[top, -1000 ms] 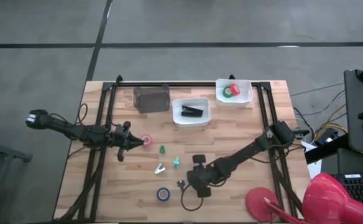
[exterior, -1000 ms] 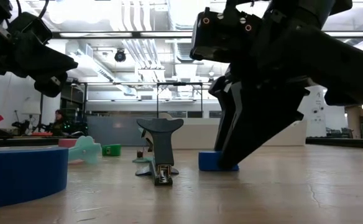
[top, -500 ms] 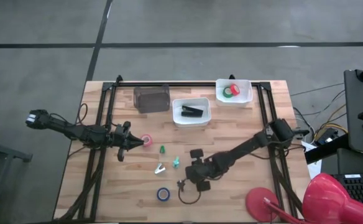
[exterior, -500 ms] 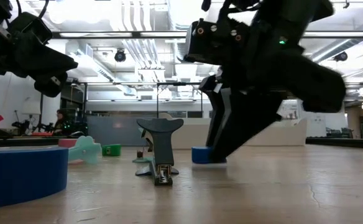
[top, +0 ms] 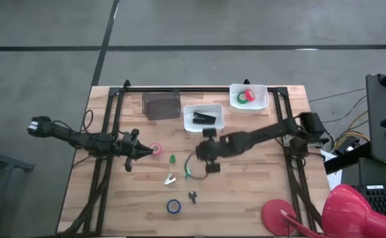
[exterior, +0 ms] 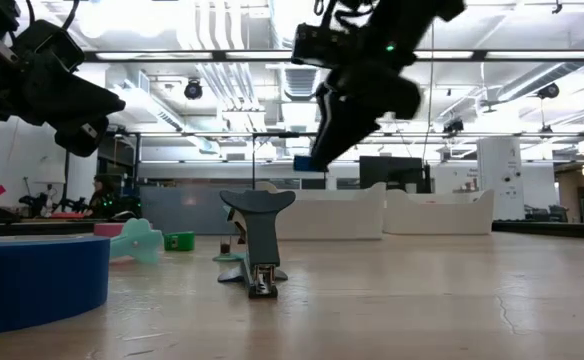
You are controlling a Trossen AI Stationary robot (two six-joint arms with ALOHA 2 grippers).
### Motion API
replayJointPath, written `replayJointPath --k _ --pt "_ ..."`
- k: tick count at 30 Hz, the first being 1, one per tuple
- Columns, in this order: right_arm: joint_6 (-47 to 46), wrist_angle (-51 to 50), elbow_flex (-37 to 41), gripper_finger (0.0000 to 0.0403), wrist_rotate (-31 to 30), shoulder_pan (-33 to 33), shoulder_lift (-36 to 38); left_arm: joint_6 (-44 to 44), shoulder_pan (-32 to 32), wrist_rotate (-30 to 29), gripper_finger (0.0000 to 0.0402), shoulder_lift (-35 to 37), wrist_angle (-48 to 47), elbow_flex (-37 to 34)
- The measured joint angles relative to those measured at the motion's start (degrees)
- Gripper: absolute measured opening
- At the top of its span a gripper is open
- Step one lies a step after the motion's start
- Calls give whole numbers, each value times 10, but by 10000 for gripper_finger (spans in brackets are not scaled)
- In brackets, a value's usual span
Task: Pick and place Stapler, Stapler remover, tape
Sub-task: Put the blue stapler into the left white bin, then put the green stapler into the left white bin
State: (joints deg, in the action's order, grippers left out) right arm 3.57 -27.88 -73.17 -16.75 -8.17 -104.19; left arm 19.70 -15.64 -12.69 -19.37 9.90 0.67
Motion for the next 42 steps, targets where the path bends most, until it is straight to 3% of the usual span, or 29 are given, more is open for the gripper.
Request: replayJointPath --k 13,19,27,42 --pt "25 7 3 79 4 160 5 0 0 0 39 0 -3 0" --pt "19 40 19 79 65 200 4 0 0 0 39 0 -2 0" --pt "9 64 38 87 83 214 4 0 0 0 39 0 -2 0" --pt "-8 93 71 145 77 216 3 0 0 0 39 0 -2 0"
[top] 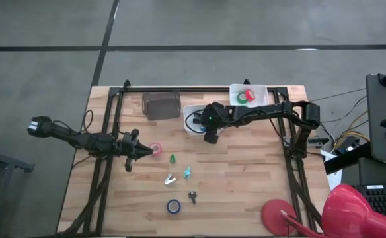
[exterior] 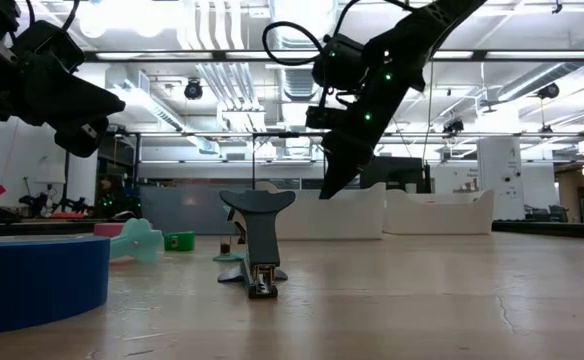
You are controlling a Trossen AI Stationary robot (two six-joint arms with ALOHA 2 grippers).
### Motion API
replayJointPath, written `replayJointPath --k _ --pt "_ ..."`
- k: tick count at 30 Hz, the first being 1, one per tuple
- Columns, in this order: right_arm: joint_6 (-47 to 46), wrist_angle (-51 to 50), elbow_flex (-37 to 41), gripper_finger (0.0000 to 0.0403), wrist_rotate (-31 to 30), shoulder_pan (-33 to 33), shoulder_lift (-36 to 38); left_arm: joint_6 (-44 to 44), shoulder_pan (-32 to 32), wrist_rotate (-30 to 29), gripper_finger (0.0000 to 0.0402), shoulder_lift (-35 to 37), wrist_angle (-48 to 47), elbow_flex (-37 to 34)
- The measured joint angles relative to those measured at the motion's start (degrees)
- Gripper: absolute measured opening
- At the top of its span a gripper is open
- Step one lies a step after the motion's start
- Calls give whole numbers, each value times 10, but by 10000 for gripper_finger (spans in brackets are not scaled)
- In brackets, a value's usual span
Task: Pick and place Stapler, Stapler remover, tape
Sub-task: Put the green stapler into the left white bin
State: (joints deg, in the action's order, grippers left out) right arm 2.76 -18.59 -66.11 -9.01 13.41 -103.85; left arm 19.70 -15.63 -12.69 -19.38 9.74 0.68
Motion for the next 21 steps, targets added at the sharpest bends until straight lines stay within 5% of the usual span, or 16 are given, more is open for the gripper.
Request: replayJointPath --k 9,21 --pt "-11 1 -11 169 1 -14 1 0 0 0 39 0 0 0" --pt "-37 -4 -30 157 2 -117 3 0 0 0 39 0 0 0"
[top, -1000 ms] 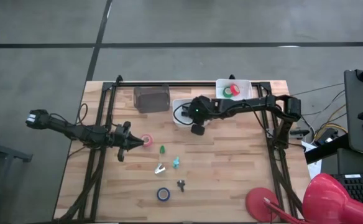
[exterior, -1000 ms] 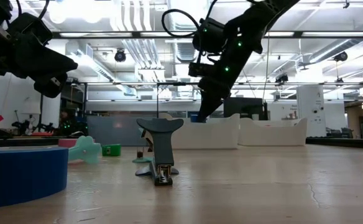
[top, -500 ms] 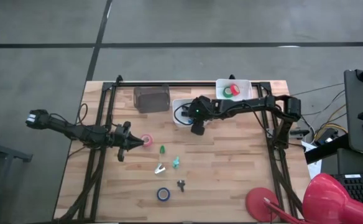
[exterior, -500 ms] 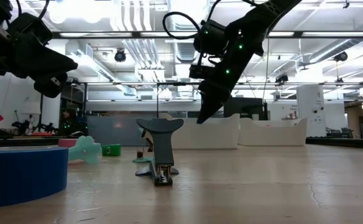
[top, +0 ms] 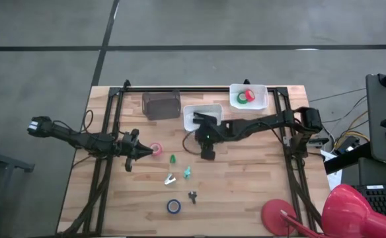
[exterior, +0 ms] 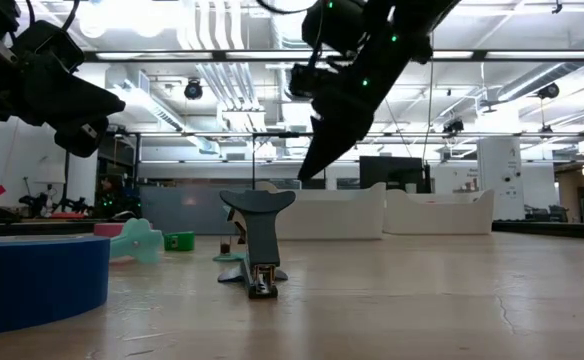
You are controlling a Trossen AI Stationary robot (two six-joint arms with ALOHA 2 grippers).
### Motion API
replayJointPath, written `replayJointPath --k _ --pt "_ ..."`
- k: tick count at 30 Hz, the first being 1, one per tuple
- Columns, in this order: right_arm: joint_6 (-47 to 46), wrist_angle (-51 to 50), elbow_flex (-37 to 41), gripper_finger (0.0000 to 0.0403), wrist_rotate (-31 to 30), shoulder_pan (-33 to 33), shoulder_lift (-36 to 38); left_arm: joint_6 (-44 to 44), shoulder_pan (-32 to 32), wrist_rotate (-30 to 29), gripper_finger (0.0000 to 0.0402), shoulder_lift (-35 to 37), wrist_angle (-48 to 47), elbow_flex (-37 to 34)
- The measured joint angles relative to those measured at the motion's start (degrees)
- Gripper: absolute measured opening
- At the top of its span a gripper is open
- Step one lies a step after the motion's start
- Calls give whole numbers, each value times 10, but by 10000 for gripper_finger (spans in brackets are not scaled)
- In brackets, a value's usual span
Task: Pick and place Stapler, Stapler remover, tape
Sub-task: Put the green stapler into the left white bin
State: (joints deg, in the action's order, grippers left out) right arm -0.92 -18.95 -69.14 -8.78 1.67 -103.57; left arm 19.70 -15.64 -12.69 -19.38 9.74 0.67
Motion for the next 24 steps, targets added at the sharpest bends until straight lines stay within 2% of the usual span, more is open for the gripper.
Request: replayJointPath --k 9,15,24 --pt "-6 38 0 140 -2 -92 0 0 0 0 39 0 0 0" --pt "9 77 0 132 -2 -134 0 0 0 0 39 0 0 0" --pt "1 79 0 121 -2 -180 0 0 0 0 39 0 0 0"
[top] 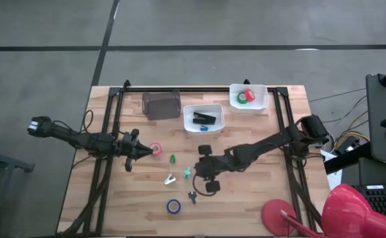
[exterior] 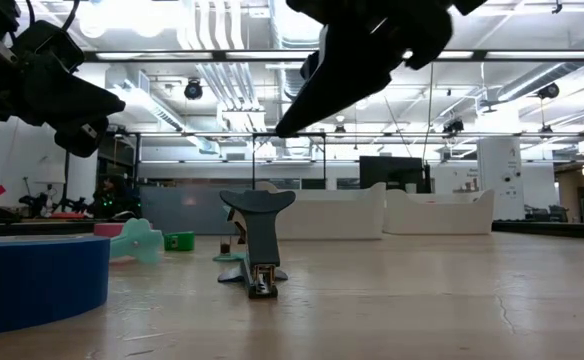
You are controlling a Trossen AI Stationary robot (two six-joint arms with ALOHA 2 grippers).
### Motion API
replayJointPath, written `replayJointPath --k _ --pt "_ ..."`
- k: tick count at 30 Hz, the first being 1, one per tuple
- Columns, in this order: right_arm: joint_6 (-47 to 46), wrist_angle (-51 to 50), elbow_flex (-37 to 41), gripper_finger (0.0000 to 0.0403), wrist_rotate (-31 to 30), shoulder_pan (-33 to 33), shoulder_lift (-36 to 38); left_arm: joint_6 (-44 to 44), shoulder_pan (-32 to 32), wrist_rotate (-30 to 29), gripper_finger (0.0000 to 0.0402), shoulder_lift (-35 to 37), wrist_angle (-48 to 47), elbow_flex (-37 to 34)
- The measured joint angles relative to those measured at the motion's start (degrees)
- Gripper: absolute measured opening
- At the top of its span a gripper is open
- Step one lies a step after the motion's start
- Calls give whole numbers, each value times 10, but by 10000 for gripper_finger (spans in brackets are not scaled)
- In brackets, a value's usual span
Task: Pick and place Stapler, Stapler remover, tape
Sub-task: Put the green stapler into the left white bin
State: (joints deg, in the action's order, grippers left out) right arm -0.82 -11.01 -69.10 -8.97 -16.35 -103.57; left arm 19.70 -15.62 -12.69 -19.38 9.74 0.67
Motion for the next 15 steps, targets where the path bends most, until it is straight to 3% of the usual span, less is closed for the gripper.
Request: replayJointPath --k 6,11,15 --pt "2 -14 0 89 0 -17 0 0 0 0 39 0 0 0" --pt "24 -22 3 21 6 -19 3 0 0 0 39 0 0 0" --pt "37 -19 16 11 9 -18 19 10 0 4 39 1 -3 0"
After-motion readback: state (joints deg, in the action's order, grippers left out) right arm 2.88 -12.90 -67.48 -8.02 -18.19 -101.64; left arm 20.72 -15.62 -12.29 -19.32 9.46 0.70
